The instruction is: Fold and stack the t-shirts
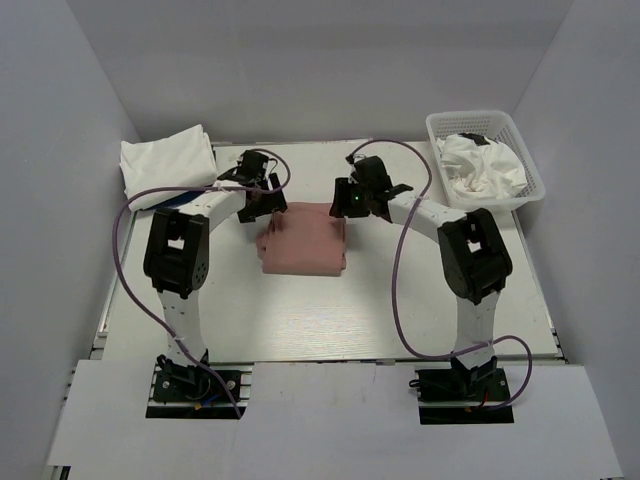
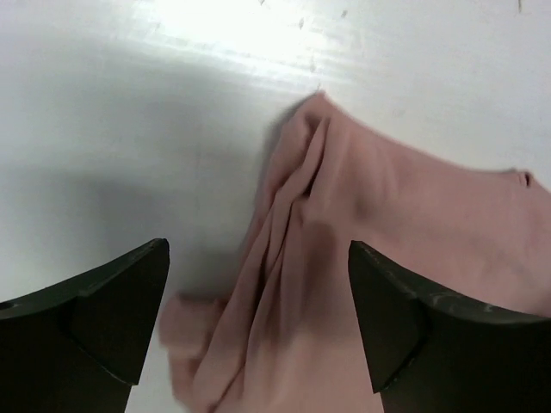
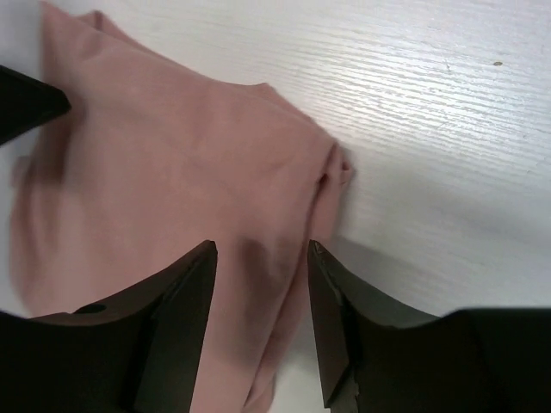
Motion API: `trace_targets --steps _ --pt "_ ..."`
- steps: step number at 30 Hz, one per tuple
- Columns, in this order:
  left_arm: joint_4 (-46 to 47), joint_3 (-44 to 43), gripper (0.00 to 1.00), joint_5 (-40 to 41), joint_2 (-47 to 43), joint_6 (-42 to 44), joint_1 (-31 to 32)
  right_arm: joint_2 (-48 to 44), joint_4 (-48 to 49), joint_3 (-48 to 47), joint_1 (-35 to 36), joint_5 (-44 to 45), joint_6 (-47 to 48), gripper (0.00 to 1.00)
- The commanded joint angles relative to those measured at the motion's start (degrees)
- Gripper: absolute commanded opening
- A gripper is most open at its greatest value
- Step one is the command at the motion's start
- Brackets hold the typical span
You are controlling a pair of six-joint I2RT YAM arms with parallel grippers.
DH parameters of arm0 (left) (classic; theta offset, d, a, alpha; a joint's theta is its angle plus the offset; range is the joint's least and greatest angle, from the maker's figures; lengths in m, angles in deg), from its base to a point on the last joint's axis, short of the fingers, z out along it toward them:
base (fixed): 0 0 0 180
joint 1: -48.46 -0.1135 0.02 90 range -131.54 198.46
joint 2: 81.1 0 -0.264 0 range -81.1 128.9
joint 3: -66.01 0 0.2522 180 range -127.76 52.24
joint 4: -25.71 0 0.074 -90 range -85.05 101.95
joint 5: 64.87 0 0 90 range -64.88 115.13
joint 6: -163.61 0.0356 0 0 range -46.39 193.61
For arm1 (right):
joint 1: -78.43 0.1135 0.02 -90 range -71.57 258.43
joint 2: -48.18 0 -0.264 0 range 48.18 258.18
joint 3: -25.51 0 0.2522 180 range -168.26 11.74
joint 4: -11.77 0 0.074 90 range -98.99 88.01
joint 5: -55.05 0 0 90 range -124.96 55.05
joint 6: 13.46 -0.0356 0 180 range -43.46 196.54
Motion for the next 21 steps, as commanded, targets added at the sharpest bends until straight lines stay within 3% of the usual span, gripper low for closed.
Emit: trace_targets --steps 1,5,13,17,19,21 --pt "-0.9 3.9 0.95 1.6 -10.1 -0.3 0.2 -6.8 0.4 1.0 -0.2 -2.9 1.5 0.53" --pt "1.9 10.9 1.0 -2.8 -12.5 -1.0 0.9 -9.8 0.0 4.0 -0.2 -3.3 1.8 0.59" --pt "2.0 13.7 1.0 -8.5 -7.8 0.9 0.9 -15.3 -0.9 9.2 -0.2 -2.3 3.6 0.67" --pt "7.0 16.9 1.0 -15.1 -7.8 2.1 1.4 -17.5 -1.2 11.7 -0.3 -1.1 3.9 0.68" --pt "8.1 17.5 0.95 -18.0 -7.8 2.1 1.4 -18.7 -1.0 13.6 -0.4 -0.7 3.7 0.68" --pt "8.8 18.1 0.84 -19.6 -7.1 2.1 1.4 -19.5 -0.7 14.7 -0.6 0.2 3.7 0.7"
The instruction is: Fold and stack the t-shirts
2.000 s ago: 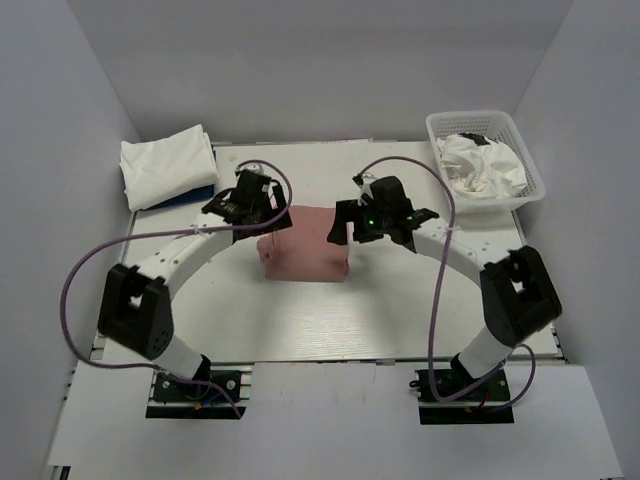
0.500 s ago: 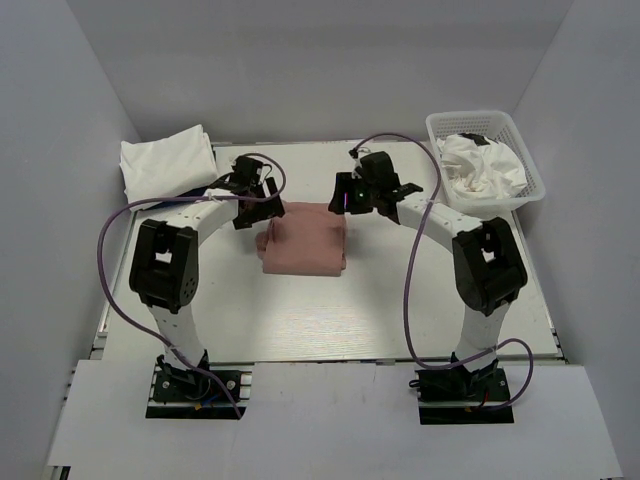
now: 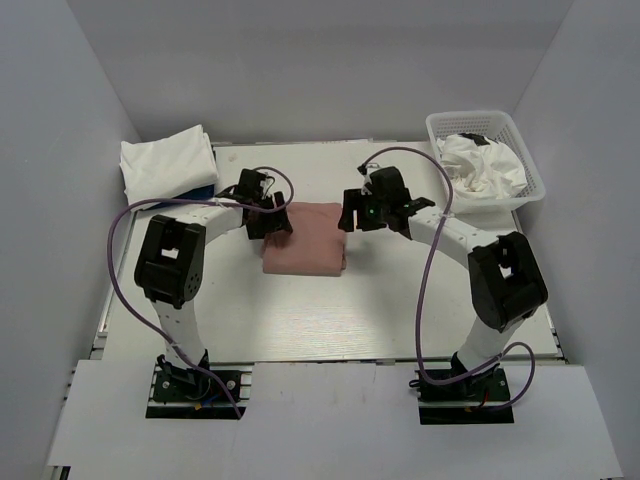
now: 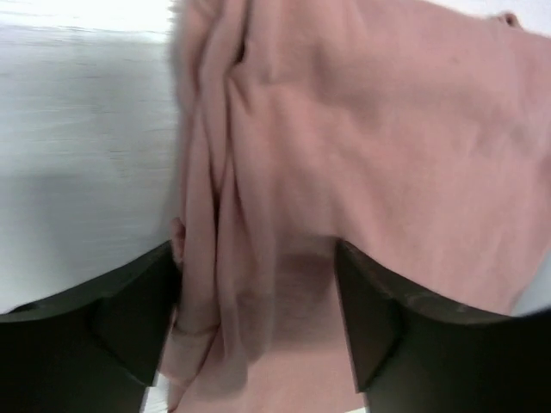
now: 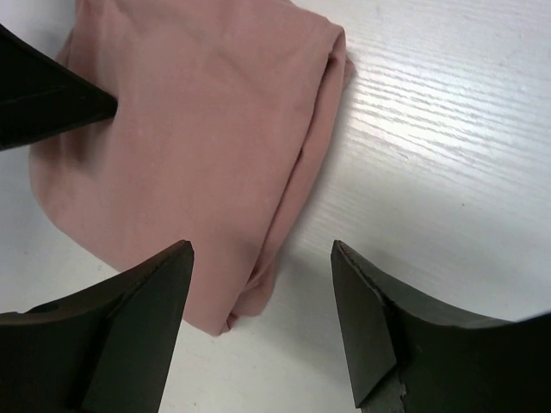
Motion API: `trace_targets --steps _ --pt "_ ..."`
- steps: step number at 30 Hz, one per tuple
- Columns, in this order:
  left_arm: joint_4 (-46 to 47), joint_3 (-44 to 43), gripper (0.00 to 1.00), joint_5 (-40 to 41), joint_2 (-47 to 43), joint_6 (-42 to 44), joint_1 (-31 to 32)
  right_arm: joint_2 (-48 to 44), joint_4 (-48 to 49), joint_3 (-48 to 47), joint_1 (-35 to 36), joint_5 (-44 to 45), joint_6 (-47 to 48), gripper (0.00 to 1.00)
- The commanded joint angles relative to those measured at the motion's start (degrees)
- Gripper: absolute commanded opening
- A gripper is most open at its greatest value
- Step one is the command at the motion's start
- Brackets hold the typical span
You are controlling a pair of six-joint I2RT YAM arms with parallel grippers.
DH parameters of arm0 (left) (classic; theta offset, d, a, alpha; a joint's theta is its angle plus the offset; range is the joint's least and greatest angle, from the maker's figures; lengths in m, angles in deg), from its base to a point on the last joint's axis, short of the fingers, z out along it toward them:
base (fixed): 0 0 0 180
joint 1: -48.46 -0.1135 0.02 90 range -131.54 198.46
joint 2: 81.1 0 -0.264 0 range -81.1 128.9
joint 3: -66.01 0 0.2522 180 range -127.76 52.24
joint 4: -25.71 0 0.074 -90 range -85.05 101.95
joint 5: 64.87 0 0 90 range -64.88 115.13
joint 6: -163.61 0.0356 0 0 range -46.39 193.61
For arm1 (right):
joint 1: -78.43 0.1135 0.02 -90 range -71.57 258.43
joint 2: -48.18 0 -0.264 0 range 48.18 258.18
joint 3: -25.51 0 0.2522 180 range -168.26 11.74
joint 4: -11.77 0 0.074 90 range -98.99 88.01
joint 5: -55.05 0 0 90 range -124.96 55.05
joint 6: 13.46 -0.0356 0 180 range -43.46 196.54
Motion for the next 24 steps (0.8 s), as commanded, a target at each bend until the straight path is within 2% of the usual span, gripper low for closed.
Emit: trace_targets --steps 1,2,4,5,8,10,17,18,24 --pt "1.9 2.6 0.78 -7.7 1.9 0.5 0.6 -3.3 0.6 1.7 -0.5 2.1 0.9 0.71" --pt "1.9 2.6 0.67 -7.7 2.5 0.5 1.1 -3.4 -0.7 1.3 -0.6 4.6 0.8 0.71" --pt "1.9 1.9 0.55 -7.0 4.6 -0.4 1.1 -4.1 -1.6 1.5 -0.6 5.8 0.4 0.71" --pt "1.3 1.2 0.43 -6.3 5.3 -0.4 1.7 -4.2 -1.6 1.8 -0.8 6.7 0.5 0.71" --pt "-0.9 -1.4 0.23 -3.8 7.4 -0.4 2.2 -5.4 -1.3 2.9 -1.2 9.1 0.3 0.71" --pt "-1.4 -1.4 0.0 -3.1 7.4 -0.4 2.7 -6.2 -1.2 3.7 -1.5 10.3 0.1 0.71" --pt "0.7 -3.7 0.0 -0.6 4.0 3.6 2.7 -8.5 -0.1 7.1 -2.8 13.1 -0.1 0.73" --pt "-1.6 -6.0 0.0 4.5 2.4 5.4 2.7 -8.8 0.3 7.6 -2.9 13.8 0.0 0.73" --pt "-7.6 -14.8 0.0 19.2 -1.1 14.6 3.4 -10.3 3.1 10.8 -3.7 16.9 0.1 0.73"
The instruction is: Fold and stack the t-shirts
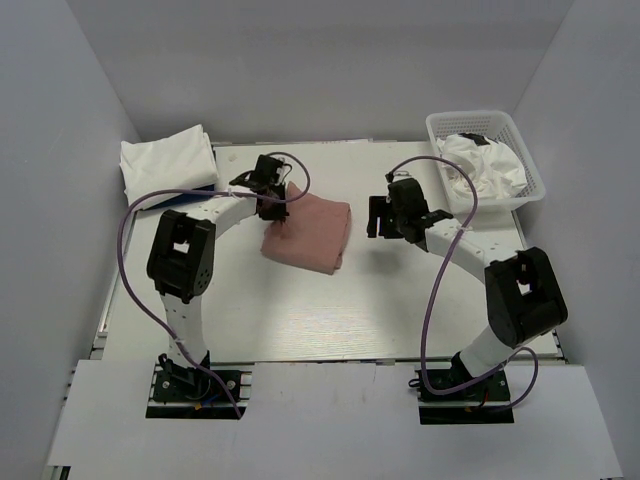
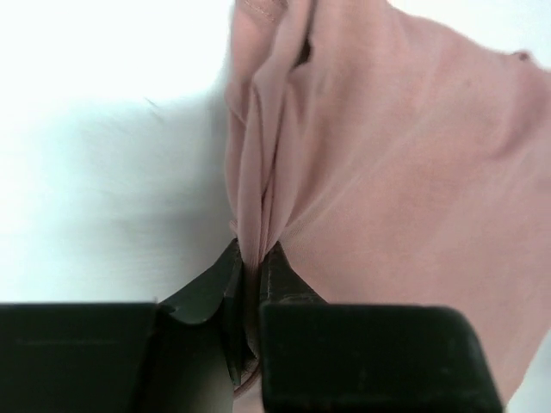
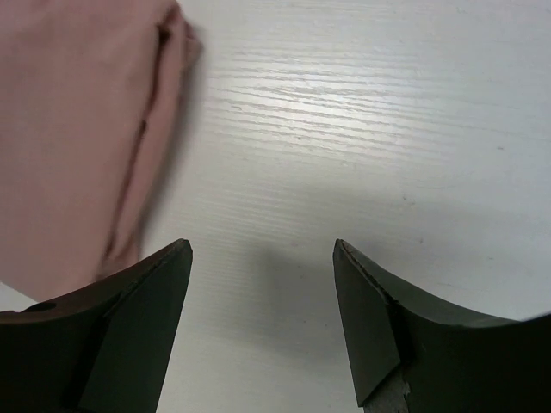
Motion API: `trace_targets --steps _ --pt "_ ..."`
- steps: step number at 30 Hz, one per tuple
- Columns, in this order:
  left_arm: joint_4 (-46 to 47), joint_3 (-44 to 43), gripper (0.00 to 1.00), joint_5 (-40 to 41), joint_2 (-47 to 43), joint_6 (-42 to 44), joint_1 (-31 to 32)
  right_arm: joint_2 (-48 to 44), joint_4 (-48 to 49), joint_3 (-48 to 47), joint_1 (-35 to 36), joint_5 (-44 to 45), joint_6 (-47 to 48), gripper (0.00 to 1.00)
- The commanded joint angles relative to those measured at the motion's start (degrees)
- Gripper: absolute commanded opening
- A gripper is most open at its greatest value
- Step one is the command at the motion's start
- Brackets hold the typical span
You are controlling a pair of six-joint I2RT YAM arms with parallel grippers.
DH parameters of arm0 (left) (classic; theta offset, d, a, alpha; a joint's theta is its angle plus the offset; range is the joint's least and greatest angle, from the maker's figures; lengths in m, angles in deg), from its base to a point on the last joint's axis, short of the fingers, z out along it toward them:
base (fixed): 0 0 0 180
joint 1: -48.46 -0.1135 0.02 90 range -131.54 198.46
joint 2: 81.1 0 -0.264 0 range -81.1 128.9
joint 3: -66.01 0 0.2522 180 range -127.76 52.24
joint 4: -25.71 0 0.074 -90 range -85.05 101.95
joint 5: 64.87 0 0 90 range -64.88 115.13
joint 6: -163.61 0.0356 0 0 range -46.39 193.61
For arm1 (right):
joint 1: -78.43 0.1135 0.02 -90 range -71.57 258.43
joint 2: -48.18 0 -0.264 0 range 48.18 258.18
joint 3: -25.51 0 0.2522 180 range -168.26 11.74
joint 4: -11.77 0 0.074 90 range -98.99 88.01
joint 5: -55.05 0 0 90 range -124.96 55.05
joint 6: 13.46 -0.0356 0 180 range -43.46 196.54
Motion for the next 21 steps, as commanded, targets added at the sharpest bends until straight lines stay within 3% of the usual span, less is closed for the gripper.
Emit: trace_targets --steps 1,10,21 --pt "-3.2 -4.3 0.0 11.6 -6.1 8.2 -0.2 -2.4 4.0 1.1 -0.6 2.9 0.0 0.73" --pt "2.0 -5.6 0.0 23.0 -12.9 21.9 -3.6 -2.6 10.3 3.3 -0.8 3.8 1.6 0.73" --pt "-1.3 -19.3 0.0 22.2 -8.8 29.2 -10.5 1.7 11.8 1.2 -0.9 3.6 2.0 0.73"
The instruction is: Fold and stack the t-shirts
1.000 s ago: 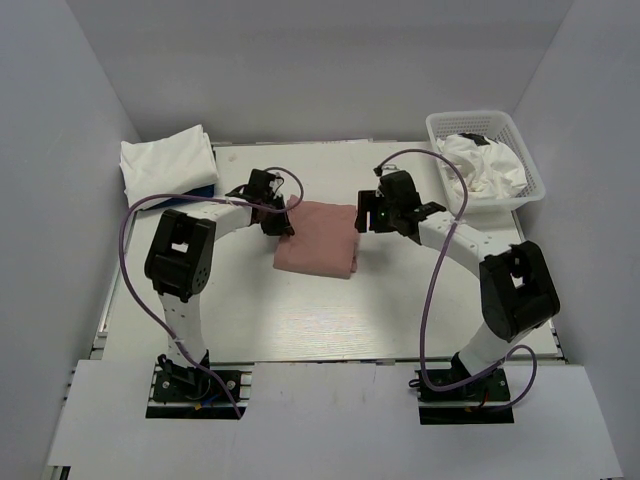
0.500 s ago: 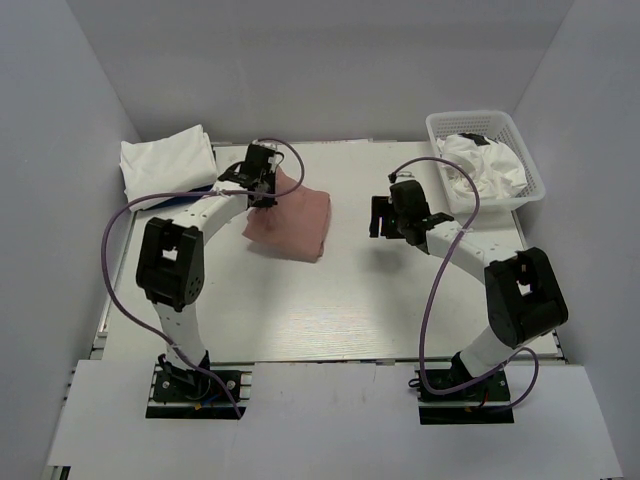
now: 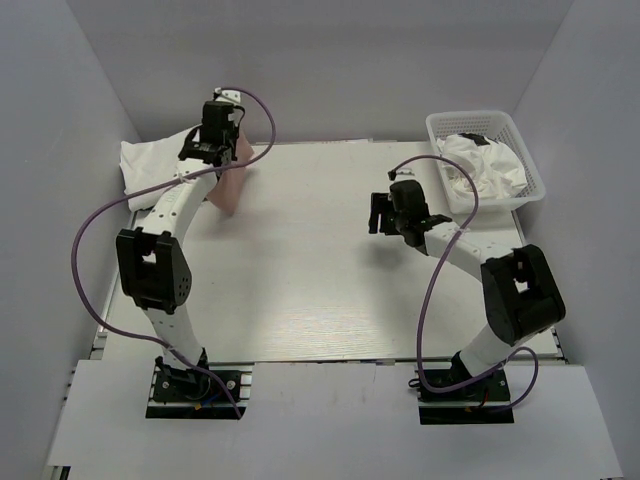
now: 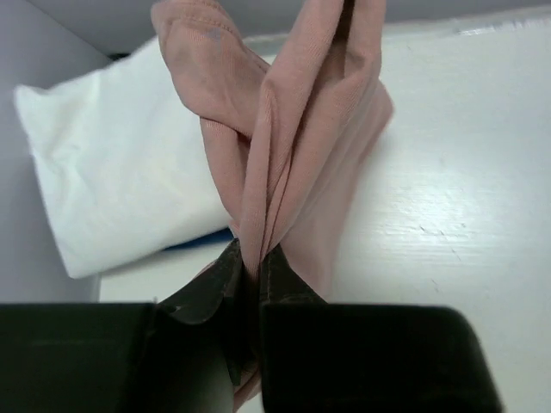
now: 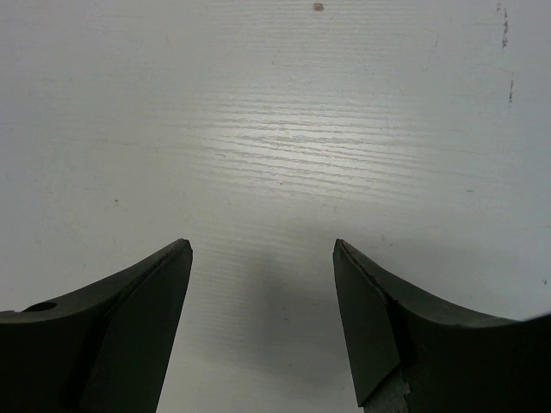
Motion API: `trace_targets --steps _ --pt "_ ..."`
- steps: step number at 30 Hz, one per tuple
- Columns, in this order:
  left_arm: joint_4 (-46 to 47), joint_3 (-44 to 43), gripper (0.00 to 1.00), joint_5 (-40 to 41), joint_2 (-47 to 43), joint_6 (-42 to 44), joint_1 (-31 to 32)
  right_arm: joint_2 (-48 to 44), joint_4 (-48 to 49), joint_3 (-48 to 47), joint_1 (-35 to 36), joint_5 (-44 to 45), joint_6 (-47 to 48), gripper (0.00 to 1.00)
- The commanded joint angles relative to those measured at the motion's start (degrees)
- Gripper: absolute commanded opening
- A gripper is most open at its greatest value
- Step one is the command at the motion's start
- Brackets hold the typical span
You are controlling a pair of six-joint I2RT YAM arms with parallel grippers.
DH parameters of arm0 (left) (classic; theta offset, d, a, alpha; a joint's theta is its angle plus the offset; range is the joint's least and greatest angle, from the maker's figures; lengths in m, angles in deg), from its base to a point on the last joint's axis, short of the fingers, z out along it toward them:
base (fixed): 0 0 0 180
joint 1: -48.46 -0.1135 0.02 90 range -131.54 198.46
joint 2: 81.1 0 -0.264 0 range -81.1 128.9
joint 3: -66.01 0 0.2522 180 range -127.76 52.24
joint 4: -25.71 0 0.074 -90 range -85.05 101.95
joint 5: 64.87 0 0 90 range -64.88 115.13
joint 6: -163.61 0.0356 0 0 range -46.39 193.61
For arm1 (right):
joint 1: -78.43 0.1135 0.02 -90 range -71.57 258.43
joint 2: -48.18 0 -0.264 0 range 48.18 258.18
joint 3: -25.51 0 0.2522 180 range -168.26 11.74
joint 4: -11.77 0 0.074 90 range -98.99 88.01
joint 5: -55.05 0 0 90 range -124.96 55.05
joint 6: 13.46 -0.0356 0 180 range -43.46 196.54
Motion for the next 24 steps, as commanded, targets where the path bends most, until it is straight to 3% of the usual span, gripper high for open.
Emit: trace_targets --steps 1,11,15,24 --pt "0.0 -5.0 0.0 0.4 -0.3 3.1 -2.3 1.9 2.7 -2.1 -0.4 0.3 0.3 0.73" --pt "-7.1 -24.3 0.0 -3.6 7.0 3.7 -8.0 5.2 3.6 -4.9 -0.4 -3.2 -0.6 0.73" --pt "-6.0 -25.0 0.0 -6.6 7.5 3.1 -10.7 5.3 3.2 -5.5 -0.3 -3.1 -0.3 0.73" --pt "-4.5 -29.8 0.0 -7.9 17.6 2.6 -19.5 4.9 1.2 -7.5 -0.3 -1.7 0.8 0.73"
